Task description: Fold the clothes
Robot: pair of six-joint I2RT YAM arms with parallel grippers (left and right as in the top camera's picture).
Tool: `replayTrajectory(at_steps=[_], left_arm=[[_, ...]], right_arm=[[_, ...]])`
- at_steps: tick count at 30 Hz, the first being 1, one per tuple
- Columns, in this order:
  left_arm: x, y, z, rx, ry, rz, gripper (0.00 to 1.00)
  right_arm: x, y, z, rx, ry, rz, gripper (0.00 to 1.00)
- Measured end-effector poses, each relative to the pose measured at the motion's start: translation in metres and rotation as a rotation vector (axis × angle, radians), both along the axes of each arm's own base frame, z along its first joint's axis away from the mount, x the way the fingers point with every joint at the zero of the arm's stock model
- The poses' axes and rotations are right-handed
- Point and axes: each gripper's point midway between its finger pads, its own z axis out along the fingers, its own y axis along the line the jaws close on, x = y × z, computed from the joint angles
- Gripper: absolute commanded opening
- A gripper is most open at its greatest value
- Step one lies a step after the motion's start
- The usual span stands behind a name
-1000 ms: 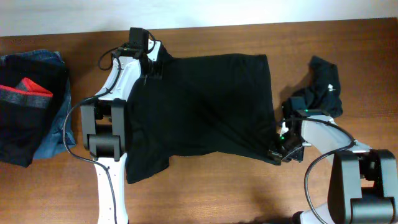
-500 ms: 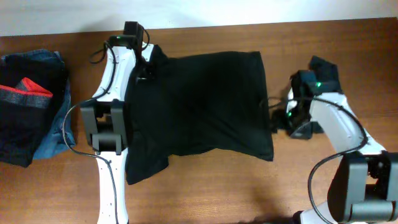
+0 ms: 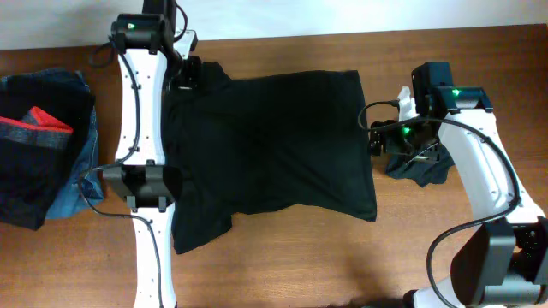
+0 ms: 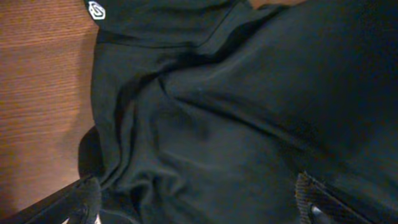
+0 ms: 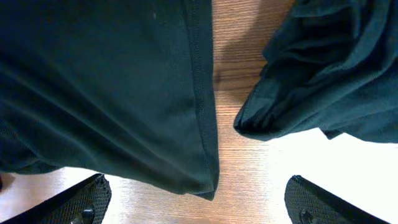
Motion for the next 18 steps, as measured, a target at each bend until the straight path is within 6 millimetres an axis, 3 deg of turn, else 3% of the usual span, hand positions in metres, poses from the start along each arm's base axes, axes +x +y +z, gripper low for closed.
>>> replayTrajectory(at_steps=[5, 9, 12, 14, 16, 18], left_arm=[[-0.004, -0.005, 0.026, -0.042, -0.043, 0.027, 0.99], [-0.016, -0.006, 0.09, -0.066, -0.168, 0.036, 0.99], [-0.046, -0.005, 0.172, -0.094, -0.338, 0.045, 0.99], [-0.072, -0.002, 0.211, -0.112, -0.407, 0.055, 0.99], [-0.092, -0.001, 0.228, -0.119, -0.423, 0.064, 0.99], [-0.111, 0.001, 0.224, -0.111, -0.373, 0.081, 0.99]], right_arm=[[-0.012, 0.004, 0.002, 0.017, 0.046, 0.028, 0.93], [-0.021, 0.004, 0.016, 0.021, 0.076, 0.039, 0.93], [-0.023, 0.005, 0.032, 0.019, 0.051, 0.049, 0.93], [-0.028, 0.005, 0.044, 0.017, 0.026, 0.051, 0.93], [-0.031, 0.005, 0.051, 0.015, 0.003, 0.051, 0.93], [-0.033, 0.005, 0.057, 0.014, -0.013, 0.051, 0.93]])
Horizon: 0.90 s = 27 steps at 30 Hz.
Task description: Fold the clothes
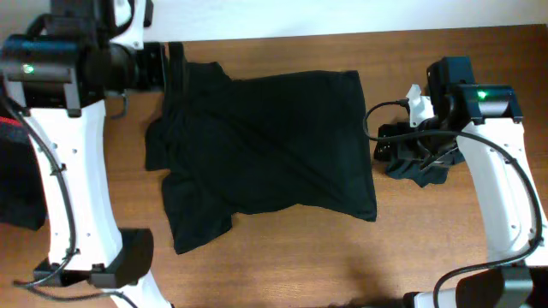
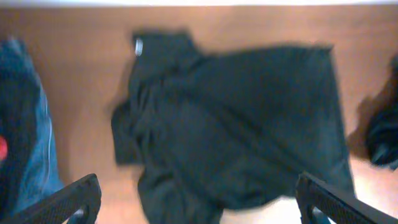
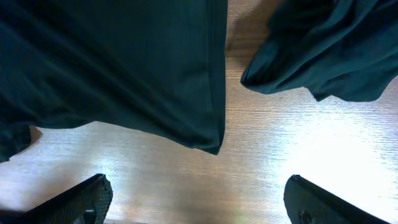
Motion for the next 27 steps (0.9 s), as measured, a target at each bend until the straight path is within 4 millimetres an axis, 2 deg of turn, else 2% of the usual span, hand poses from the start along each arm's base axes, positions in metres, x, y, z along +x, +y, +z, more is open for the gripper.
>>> replayTrajectory(at_steps=[3, 4, 5, 7, 9, 12, 14, 17, 18, 20, 23, 26, 27], left_arm=[[-0.026, 0.004, -0.051, 0.043, 0.209, 0.109, 0.99], [-0.049, 0.007, -0.08, 0.09, 0.329, 0.181, 0.99], [-0.061, 0.008, -0.094, 0.124, 0.368, 0.224, 0.99], [-0.085, 0.006, -0.113, 0.175, 0.402, 0.29, 0.99], [-0.111, 0.001, -0.122, 0.199, 0.358, 0.35, 0.99], [-0.123, 0.0, -0.137, 0.159, 0.245, 0.415, 0.99], [-0.129, 0.005, -0.169, 0.165, 0.233, 0.44, 0.99], [-0.132, 0.004, -0.246, 0.229, 0.295, 0.378, 0.99], [-0.137, 0.004, -0.266, 0.246, 0.326, 0.35, 0.99], [-0.153, 0.004, -0.292, 0.263, 0.39, 0.297, 0.99], [-0.154, -0.005, -0.297, 0.228, 0.405, 0.256, 0.99], [-0.155, -0.016, -0.298, 0.16, 0.425, 0.245, 0.99], [-0.156, -0.018, -0.299, 0.136, 0.435, 0.259, 0.99]], right_arm=[[-0.002, 0.0, 0.001, 0.0, 0.002, 0.0, 0.93], [-0.002, 0.0, 0.002, 0.0, 0.001, 0.0, 0.93], [-0.003, 0.0, 0.001, 0.0, 0.006, 0.0, 0.93], [-0.006, 0.0, 0.0, 0.001, 0.02, 0.0, 0.93], [-0.012, 0.001, -0.004, 0.003, 0.047, -0.003, 0.92], [-0.024, 0.001, -0.02, 0.002, 0.103, -0.004, 0.92], [-0.027, 0.0, -0.03, 0.0, 0.118, 0.008, 0.92], [-0.028, 0.002, -0.046, 0.001, 0.121, 0.037, 0.93], [-0.03, 0.004, -0.05, 0.005, 0.13, 0.043, 0.93], [-0.035, 0.014, -0.056, 0.02, 0.151, 0.056, 0.92], [-0.035, 0.028, -0.056, 0.017, 0.155, 0.043, 0.94], [-0.035, 0.034, -0.058, -0.048, 0.17, -0.096, 0.99], [-0.034, 0.031, -0.059, -0.101, 0.171, -0.202, 0.99]])
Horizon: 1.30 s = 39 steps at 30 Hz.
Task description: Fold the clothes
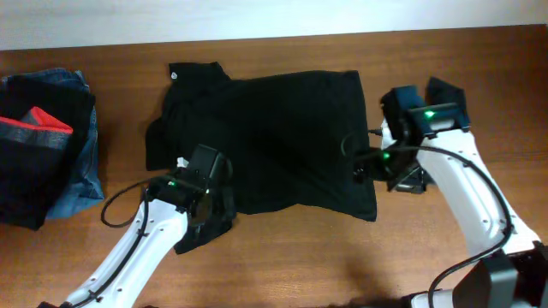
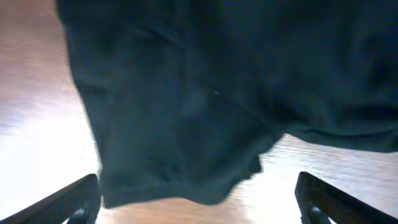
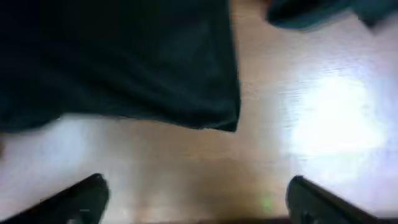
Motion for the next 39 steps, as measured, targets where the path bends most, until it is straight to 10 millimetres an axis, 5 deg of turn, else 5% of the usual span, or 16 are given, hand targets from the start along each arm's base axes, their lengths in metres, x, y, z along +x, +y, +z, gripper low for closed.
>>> replayTrajectory(at_steps=[8, 13, 16, 17, 19, 25, 29, 33, 39], left_arm=[[0.016, 0.007, 0.002, -0.182, -0.041, 0.52, 0.99], [0.038, -0.005, 0.009, -0.296, -0.114, 0.623, 0.93], [0.029, -0.002, 0.006, -0.274, -0.08, 0.647, 0.62], [0.025, 0.002, 0.005, -0.252, -0.073, 0.656, 0.31], [0.021, 0.009, 0.003, -0.213, -0.071, 0.677, 0.3], [0.014, 0.024, 0.0, -0.152, -0.082, 0.806, 0.75], [0.012, 0.035, -0.012, -0.08, -0.069, 0.861, 0.77], [-0.012, 0.05, -0.03, 0.03, 0.036, 0.989, 0.98], [-0.027, 0.057, -0.053, 0.065, 0.159, 1.139, 0.98]], right_arm=[[-0.002, -0.003, -0.003, -0.115, -0.01, -0.51, 0.99], [-0.014, -0.006, -0.015, -0.139, 0.031, -0.665, 0.99], [-0.013, -0.006, -0.017, -0.134, 0.029, -0.7, 0.99], [-0.012, -0.005, -0.017, -0.131, 0.024, -0.706, 0.99], [-0.009, -0.005, -0.017, -0.125, 0.015, -0.723, 0.99], [-0.001, 0.0, -0.034, -0.126, 0.044, -0.778, 0.99], [-0.004, 0.0, -0.052, -0.162, 0.108, -0.782, 0.99], [-0.014, -0.002, -0.061, -0.201, 0.168, -0.779, 0.99], [-0.013, -0.005, -0.066, -0.217, 0.153, -0.778, 0.99]])
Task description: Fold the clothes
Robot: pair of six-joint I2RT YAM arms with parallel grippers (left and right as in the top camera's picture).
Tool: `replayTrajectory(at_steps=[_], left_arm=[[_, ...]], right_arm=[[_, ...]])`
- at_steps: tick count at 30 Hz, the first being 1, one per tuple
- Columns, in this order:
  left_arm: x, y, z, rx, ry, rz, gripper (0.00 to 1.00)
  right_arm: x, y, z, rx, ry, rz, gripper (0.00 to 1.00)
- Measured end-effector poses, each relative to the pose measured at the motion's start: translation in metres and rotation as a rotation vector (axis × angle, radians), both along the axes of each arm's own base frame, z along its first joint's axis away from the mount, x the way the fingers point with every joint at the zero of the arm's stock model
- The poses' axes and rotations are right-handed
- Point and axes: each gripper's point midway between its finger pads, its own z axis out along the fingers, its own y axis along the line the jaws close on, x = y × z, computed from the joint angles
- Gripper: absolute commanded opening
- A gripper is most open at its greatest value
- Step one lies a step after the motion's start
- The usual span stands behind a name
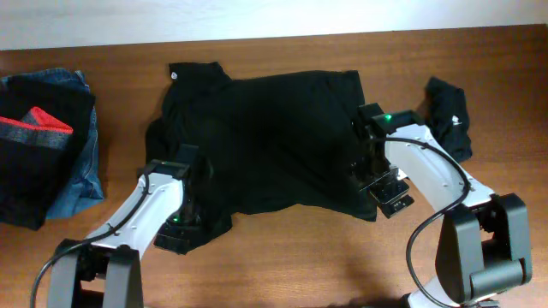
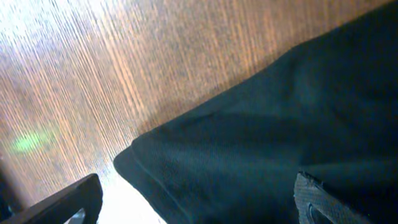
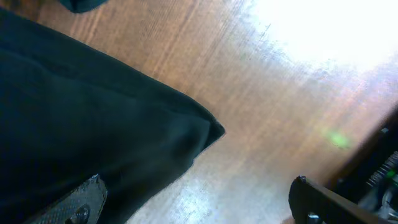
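Note:
A black T-shirt lies spread flat on the wooden table. My left gripper is low over its near left corner and stands open. In the left wrist view the cloth lies between the spread fingers. My right gripper is open at the shirt's near right corner. There the left finger is over cloth and the right finger over bare wood.
A pile of clothes, blue denim, black and red, sits at the table's left edge. A small dark crumpled garment lies right of the shirt. Bare wood runs along the near edge.
Both grippers have come down close to the table. The left went from over the lower left of the shirt to its near left corner. The right shifted nearer, onto the near right corner.
First my left gripper was at the shirt's far left collar and my right beside its right edge. Then the left arm was raised high. Later both hung over the shirt's near side, and now each sits open at a near corner.

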Motion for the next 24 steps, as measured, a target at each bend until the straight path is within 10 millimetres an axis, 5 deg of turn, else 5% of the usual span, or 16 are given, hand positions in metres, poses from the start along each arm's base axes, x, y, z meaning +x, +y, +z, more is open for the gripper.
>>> replayTrajectory(at_steps=[10, 19, 20, 21, 22, 24], left_arm=[[-0.005, -0.008, -0.008, -0.086, 0.046, 0.063, 0.97], [-0.007, -0.008, -0.019, -0.084, 0.071, 0.068, 0.97], [-0.007, -0.009, -0.02, -0.086, 0.062, 0.067, 0.83], [-0.006, -0.009, -0.021, -0.09, 0.048, 0.067, 0.42], [-0.003, -0.009, -0.024, -0.098, 0.011, 0.069, 0.3], [0.005, -0.011, -0.029, -0.106, -0.038, 0.069, 0.24]], right_arm=[[-0.009, 0.0, -0.031, 0.01, -0.003, -0.004, 0.99], [-0.009, 0.0, -0.033, 0.016, -0.003, 0.012, 0.99], [-0.009, 0.0, -0.033, 0.016, -0.005, 0.015, 0.99], [-0.009, 0.0, -0.033, 0.016, -0.005, 0.016, 0.99], [-0.008, 0.0, -0.034, 0.017, -0.006, 0.019, 0.99], [-0.008, 0.001, -0.034, 0.018, -0.008, 0.023, 0.99]])
